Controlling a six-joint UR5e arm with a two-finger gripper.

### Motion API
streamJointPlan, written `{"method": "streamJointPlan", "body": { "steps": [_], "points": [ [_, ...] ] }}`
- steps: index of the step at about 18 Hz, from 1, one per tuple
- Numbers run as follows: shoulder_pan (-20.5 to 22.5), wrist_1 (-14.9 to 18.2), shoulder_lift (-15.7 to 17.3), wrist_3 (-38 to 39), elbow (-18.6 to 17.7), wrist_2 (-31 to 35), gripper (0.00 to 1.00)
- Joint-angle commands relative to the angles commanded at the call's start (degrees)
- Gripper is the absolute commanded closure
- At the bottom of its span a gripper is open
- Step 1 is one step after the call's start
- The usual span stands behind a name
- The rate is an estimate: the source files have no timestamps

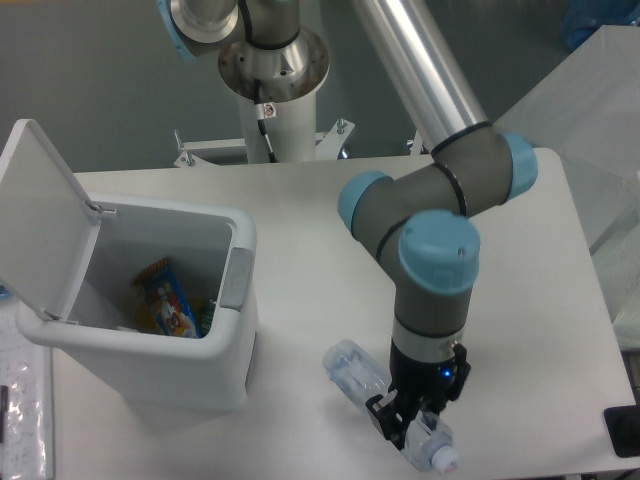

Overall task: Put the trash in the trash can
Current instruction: 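Grasp the clear plastic bottle near its cap end, then lift the bottle over the trash can and release it inside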

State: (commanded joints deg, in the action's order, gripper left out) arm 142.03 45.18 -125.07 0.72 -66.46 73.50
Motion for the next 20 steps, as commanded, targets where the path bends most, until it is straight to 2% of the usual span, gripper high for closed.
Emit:
{"method": "streamJointPlan", "body": {
  "steps": [2,4,9,11,14,15,16,18,20],
  "points": [
    [0.27,-2.19,0.61,-1.41,2.46,-4.31,0.44],
    [0.53,-5.18,2.1,-2.99,3.17,-7.74,0.44],
    [0.7,-5.98,7.55,-9.66,3.35,-17.85,0.44],
    [0.62,-7.91,8.17,-13.27,3.53,-21.27,0.44],
    [0.01,-8.09,11.41,-13.9,2.91,-25.93,0.43],
    [-0.26,-8.09,12.21,-13.9,2.56,-27.78,0.42],
    [-0.52,-8.09,12.74,-14.42,1.87,-29.88,0.36],
    [-1.23,-8.09,15.72,-15.48,-1.29,-31.75,0.38],
    [-2.62,-8.09,19.06,-17.75,-5.94,-31.84,0.43]
  ]
}}
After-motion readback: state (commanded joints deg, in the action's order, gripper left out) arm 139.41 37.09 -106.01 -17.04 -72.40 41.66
